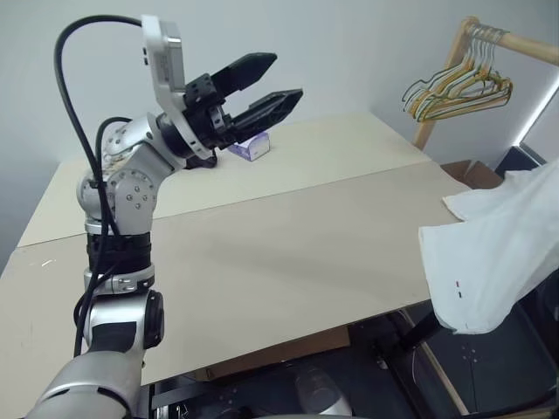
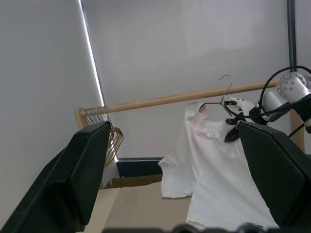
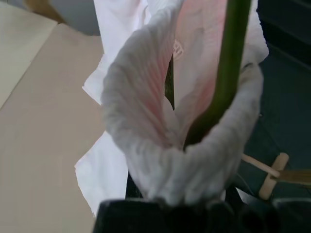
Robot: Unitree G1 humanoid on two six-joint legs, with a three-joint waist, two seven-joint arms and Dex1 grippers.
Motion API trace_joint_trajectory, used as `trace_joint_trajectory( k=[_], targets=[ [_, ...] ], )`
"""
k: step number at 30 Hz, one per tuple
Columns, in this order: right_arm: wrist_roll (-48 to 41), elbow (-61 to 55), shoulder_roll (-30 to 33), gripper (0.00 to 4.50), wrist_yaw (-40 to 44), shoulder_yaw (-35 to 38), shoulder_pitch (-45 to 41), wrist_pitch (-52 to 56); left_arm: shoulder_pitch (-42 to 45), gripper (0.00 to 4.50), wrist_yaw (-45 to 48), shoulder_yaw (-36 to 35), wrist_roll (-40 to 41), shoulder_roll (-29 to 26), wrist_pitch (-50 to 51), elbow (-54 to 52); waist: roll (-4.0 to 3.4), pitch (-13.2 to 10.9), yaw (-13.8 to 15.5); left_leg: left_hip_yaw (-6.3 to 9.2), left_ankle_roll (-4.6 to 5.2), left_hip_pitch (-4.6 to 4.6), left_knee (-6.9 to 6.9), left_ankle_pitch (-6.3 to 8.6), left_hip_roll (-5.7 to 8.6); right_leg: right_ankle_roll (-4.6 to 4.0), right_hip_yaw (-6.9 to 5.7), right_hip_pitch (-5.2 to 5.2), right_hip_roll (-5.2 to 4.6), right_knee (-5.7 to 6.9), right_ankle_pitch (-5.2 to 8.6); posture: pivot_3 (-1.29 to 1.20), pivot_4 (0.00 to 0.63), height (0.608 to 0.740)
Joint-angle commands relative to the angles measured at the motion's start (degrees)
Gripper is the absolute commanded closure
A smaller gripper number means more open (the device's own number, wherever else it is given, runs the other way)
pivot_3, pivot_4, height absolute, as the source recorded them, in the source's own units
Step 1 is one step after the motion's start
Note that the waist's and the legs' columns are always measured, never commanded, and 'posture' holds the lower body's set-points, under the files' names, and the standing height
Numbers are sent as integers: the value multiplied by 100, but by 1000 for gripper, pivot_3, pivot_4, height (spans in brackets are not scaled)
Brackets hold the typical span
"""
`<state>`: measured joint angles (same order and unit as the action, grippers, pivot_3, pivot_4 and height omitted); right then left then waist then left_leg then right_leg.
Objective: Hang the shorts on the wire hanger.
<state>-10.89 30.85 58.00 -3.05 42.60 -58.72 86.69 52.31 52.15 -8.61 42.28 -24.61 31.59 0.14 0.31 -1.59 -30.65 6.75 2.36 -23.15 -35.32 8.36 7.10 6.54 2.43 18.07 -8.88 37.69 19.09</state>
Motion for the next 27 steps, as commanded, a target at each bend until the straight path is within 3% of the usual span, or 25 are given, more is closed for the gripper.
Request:
trace_joint_trajectory(
  k=[1, 7, 17, 27],
  targets=[
    [142, 545, 371, 4500, -122, -67, -467, -661, 210, 19, 63, -41, 60, -60, -34, -89, -2, -1, -5, -5, 1, 0, 0, 1, 0, 0, 1, -1, -2, -1, 0, -509, 0, 740],
    [100, 1722, 610, 4500, -30, -130, -500, -1421, 177, 19, 79, -23, 34, -49, -51, -122, 4, -5, -27, -20, 8, 4, 0, 7, -3, 5, 0, -21, -2, -26, 0, -507, 0, 740],
    [-54, 2765, 716, 4500, -16, -215, 95, -2460, -11, 19, 50, 2, 49, -133, 35, -353, 19, -17, -31, -26, 5, 72, 4, 47, -6, 41, -11, -152, -2, -142, -18, -494, 0, 740],
    [-218, 3012, 875, 1254, 68, -274, 108, -2773, -31, 0, 33, 4, 80, -160, 129, -436, 24, -20, -27, -36, 11, 86, 6, 66, 7, 66, -11, -190, -26, -194, -34, -493, 0, 740]
  ],
)
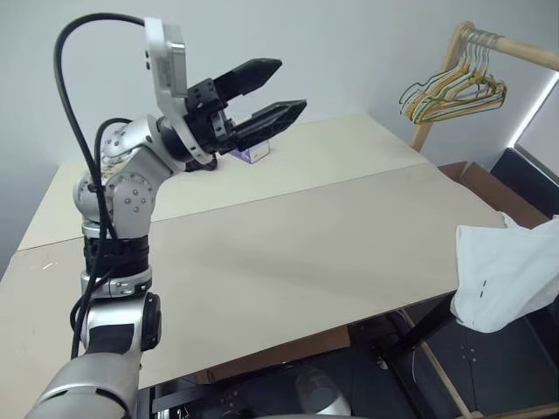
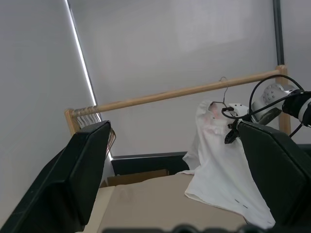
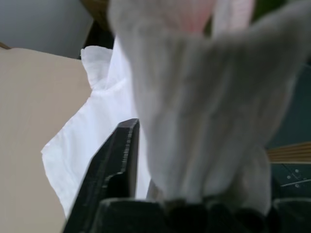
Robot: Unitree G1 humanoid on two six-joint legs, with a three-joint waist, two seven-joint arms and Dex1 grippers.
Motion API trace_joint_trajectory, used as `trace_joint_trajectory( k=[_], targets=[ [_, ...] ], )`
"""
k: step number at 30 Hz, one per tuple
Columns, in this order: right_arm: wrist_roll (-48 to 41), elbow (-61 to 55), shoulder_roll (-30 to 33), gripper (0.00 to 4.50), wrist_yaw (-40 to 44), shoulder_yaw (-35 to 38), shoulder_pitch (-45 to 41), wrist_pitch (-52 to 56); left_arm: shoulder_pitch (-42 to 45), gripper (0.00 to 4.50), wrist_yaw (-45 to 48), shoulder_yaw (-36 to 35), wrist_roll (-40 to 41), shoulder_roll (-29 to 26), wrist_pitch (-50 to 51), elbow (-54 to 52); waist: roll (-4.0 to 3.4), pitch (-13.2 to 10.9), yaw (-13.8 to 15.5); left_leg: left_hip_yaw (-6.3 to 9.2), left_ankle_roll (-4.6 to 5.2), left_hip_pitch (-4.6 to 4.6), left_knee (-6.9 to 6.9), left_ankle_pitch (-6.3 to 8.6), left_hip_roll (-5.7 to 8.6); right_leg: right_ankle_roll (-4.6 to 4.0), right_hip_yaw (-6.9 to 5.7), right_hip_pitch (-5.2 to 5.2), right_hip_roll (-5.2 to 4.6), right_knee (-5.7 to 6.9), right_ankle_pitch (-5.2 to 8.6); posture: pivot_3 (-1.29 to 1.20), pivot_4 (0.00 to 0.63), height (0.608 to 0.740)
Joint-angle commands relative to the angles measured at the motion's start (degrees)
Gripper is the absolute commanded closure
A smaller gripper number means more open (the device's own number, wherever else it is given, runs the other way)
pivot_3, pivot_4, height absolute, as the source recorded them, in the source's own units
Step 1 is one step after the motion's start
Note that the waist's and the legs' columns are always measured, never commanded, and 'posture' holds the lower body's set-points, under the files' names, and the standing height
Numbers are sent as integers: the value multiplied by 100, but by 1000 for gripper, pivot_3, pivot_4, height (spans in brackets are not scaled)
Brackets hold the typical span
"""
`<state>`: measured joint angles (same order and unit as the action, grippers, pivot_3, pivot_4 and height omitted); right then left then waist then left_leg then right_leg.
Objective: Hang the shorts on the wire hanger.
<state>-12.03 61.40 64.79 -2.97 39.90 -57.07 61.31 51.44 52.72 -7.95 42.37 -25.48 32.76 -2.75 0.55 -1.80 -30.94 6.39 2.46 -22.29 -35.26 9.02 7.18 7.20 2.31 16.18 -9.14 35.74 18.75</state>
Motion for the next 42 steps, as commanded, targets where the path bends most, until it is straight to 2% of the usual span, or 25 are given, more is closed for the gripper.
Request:
trace_joint_trajectory(
  k=[1, 2, 4, 14, 16, 18, 22, 25, 29, 32, 36, 38, 40, 42],
  targets=[
    [-125, -41, 225, 874, 83, -13, -55, -249, 55, 0, -21, -62, 73, -77, 19, -152, 1, 0, 4, -1, 1, 0, 0, 0, 1, 0, 0, 0, -2, 0, 0, -494, 0, 740],
    [-145, -42, 245, 451, 96, -23, -53, -260, 54, 0, -20, -65, 79, -81, 27, -156, 1, -1, 4, -2, 2, 0, 0, 1, 1, 1, 0, 0, -4, -1, 0, -494, 0, 740],
    [-178, -45, 270, 35, 128, -38, -44, -268, 51, 0, -19, -70, 89, -90, 39, -163, 2, -1, 5, -4, 3, -1, 0, 2, 2, 1, 0, 0, -7, -3, 1, -496, 0, 740],
    [-98, -665, 208, 35, 222, -330, 284, -401, 32, 0, -17, -88, 134, -117, 70, -185, 5, -3, 2, -10, 6, -1, -1, 5, 2, 6, 1, 0, -13, -10, -2, -499, 0, 740],
    [-37, -1403, 71, 35, 168, -423, 674, -376, 22, 0, -9, -95, 134, -136, 79, -199, 3, -2, 2, -10, 7, -1, -1, 5, 1, 6, 1, 0, -13, -10, -2, -499, 0, 740],
    [58, -2608, -197, 35, -23, -358, 1264, -425, 2, 0, 1, -98, 129, -162, 88, -211, -6, 4, 3, -9, 7, -3, -3, 5, 0, 10, 4, 4, -13, -11, -4, -501, 0, 740],
    [332, -5418, -1143, 35, -580, -44, 2401, -787, -19, 0, 20, -87, 155, -174, 106, -214, -13, 10, 1, -9, 15, -7, -19, 9, -7, 16, 17, 18, -18, -1, -6, -510, 0, 740],
    [773, -6460, -1662, 35, -952, -136, 3019, -1438, 11, 0, 64, -55, 156, -155, 93, -178, -19, 14, 35, -2, 16, -6, -23, 10, -1, 25, 19, 17, -21, 3, -9, -517, 0, 740],
    [1267, -7080, -2106, 35, -1239, -164, 3609, -2705, 46, 0, 117, -22, 120, -131, 51, -119, -21, 15, 62, 8, 22, -11, -31, 13, 6, 27, 20, 41, -23, 5, -8, -518, 0, 740],
    [1325, -7797, -2222, 35, -959, -259, 3887, -3712, 10, 0, 77, -33, 68, -116, -7, -124, -22, 14, 47, 8, 25, -13, -31, 15, 10, 27, 23, 46, -25, 8, -8, -515, 0, 740],
    [751, -8271, -2204, 35, -116, -367, 3786, -4000, -127, 0, 59, -17, -6, -133, -99, -212, -23, 12, -4, 5, 24, 2, -31, 15, 1, 29, 25, 35, -16, 14, -8, -505, 0, 740],
    [-292, -8544, -2266, 35, 765, -583, 3543, -3634, -357, 0, -78, 8, -193, -164, -241, -355, -17, 10, -14, 6, 24, 9, -31, 15, -2, 29, 22, 25, -11, 11, -8, -489, 0, 740],
    [-405, -8652, -2208, 35, 1485, -1089, 3646, -4111, -666, 0, -111, 86, -413, -315, -307, -523, -16, 10, -15, 5, 24, 22, -31, 16, -6, 29, 22, 8, -11, 3, -8, -481, 0, 740],
    [-715, -8480, -2191, 35, 2379, -1620, 3654, -4296, -1122, 0, -185, 298, -960, -543, -570, -694, -14, 11, -3, 7, 24, 19, -30, 16, -9, 28, 22, 16, -8, 4, -8, -440, 0, 740]
  ],
)
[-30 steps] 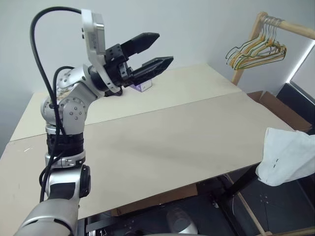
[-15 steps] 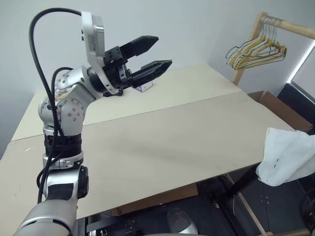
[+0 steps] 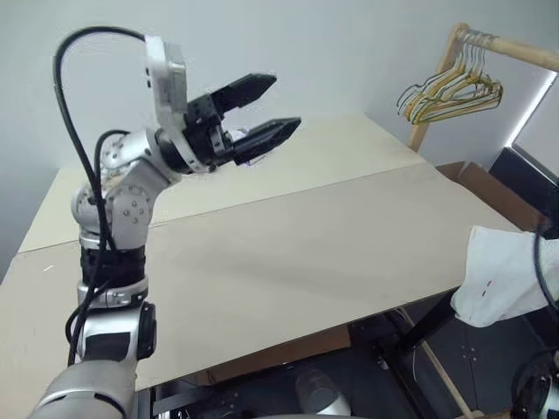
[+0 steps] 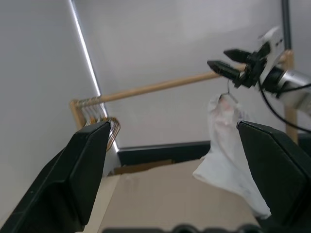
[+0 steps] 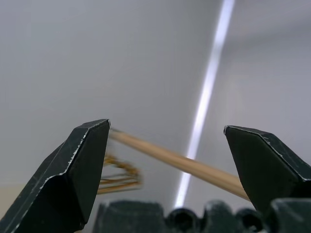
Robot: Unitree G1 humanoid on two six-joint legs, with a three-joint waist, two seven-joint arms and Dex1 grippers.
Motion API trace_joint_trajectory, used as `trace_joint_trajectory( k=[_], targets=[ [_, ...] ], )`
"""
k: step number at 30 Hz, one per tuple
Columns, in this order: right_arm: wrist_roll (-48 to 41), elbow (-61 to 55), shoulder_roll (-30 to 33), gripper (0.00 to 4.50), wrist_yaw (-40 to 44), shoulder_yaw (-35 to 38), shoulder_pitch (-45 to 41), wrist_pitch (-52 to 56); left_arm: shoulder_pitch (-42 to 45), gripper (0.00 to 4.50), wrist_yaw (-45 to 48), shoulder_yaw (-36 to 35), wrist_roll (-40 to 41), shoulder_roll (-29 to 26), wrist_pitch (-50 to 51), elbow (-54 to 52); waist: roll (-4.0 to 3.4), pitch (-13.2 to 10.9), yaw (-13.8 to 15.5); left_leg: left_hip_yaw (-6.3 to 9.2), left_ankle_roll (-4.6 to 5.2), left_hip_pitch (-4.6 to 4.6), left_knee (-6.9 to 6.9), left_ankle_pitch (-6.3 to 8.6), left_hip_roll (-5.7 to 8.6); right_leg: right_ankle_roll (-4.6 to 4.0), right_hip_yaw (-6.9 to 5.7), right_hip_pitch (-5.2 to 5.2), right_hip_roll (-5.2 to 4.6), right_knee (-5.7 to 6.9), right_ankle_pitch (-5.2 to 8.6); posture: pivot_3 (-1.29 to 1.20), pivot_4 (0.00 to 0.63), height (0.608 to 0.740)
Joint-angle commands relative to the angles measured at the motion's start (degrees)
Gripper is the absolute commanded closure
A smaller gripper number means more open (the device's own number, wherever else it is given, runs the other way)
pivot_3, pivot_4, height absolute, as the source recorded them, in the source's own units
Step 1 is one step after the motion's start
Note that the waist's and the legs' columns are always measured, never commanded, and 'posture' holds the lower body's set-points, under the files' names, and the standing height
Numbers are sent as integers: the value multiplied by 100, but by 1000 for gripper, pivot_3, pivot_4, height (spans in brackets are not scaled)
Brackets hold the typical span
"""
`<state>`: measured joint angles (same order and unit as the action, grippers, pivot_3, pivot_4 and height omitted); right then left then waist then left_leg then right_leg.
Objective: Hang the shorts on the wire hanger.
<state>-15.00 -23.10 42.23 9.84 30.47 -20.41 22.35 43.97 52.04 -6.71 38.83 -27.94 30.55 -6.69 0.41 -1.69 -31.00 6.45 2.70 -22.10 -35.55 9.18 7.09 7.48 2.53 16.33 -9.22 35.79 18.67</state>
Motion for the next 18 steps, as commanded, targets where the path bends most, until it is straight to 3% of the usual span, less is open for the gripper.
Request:
trace_joint_trajectory(
  k=[1, 7, 10, 18],
  targets=[
    [-634, 81, 19, 35, 1414, -836, -77, -373, -556, 0, -131, 249, -781, -391, -432, -362, 0, 0, 20, 0, 0, 2, 1, 0, 0, 0, 2, 1, -1, 0, 0, -418, 0, 740],
    [-665, 1173, -141, 35, 3015, -2278, -882, -666, -2129, 0, -141, 59, -970, -1005, -431, -1412, 5, -3, 326, 3, 1, -42, 3, 0, 11, -15, 18, 75, -7, 21, -11, -305, 0, 740],
    [-559, 1819, -169, 35, 3875, -2866, -1332, -872, -2769, 0, -274, -170, -993, -1274, -338, -1881, 3, -6, 635, 12, 2, -70, 3, -2, 9, -46, 18, 124, 2, 46, -28, -259, 0, 740],
    [-482, 2072, -291, 35, 4413, -3142, -1409, -1002, -3326, 0, -515, -233, -1027, -1521, -160, -2208, -10, -15, 1568, 34, -23, -135, 3, -11, 12, -59, 12, 204, 9, 83, -34, -228, 0, 740]
  ],
)
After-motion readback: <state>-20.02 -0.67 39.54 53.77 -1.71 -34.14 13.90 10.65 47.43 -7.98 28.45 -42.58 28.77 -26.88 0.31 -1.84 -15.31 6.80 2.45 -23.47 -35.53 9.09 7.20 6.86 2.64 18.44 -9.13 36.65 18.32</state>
